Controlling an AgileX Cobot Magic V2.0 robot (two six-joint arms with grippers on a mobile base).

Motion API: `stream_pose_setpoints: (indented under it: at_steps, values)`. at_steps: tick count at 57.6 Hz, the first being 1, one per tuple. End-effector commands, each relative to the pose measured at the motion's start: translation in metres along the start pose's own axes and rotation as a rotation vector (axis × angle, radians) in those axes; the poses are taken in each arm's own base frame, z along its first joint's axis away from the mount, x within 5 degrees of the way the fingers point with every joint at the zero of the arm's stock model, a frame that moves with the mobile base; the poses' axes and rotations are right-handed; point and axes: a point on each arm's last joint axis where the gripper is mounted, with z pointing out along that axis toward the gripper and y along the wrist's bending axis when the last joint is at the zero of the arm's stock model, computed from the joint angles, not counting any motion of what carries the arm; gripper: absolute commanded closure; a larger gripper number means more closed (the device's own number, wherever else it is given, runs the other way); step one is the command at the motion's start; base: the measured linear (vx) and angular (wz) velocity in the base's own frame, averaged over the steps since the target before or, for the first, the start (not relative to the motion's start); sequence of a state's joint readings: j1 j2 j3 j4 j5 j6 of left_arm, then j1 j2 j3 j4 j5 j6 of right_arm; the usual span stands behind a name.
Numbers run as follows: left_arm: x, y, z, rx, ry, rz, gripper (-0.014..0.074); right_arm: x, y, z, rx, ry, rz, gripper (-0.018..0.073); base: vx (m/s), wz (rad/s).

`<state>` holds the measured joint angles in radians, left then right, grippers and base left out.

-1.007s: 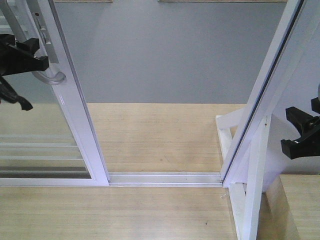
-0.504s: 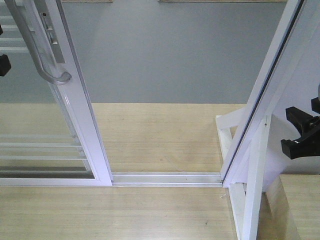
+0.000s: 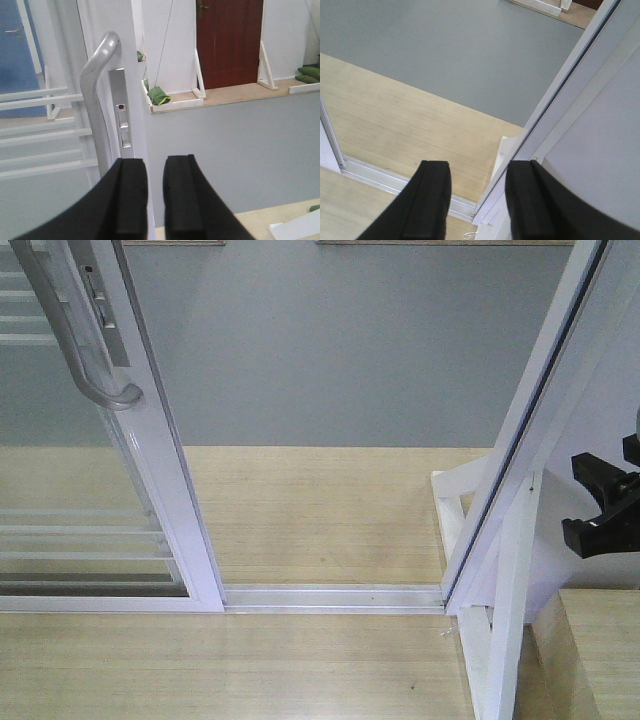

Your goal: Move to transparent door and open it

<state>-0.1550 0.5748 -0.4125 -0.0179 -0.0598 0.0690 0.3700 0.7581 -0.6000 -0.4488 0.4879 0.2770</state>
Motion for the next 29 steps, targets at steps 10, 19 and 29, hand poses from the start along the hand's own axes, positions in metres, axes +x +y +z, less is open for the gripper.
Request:
stream_pose_setpoints:
  at_steps: [10,19,29]
  values:
    - [0.016,0.002,-0.05,-0.044,-0.105,0.004,0.0605,-0.016,-0.002,-0.006,0.001,-0.109,-0.019,0.0212,0.0,0.0]
    - [0.04,0.006,-0.061,-0.125,-0.076,0.008,0.06,-0.016,-0.002,-0.006,0.001,-0.109,-0.019,0.0212,0.0,0.0]
    - [0.079,0.004,-0.063,-0.138,-0.087,0.009,0.06,-0.016,-0.002,-0.006,0.001,-0.109,-0.019,0.0212,0.0,0.0]
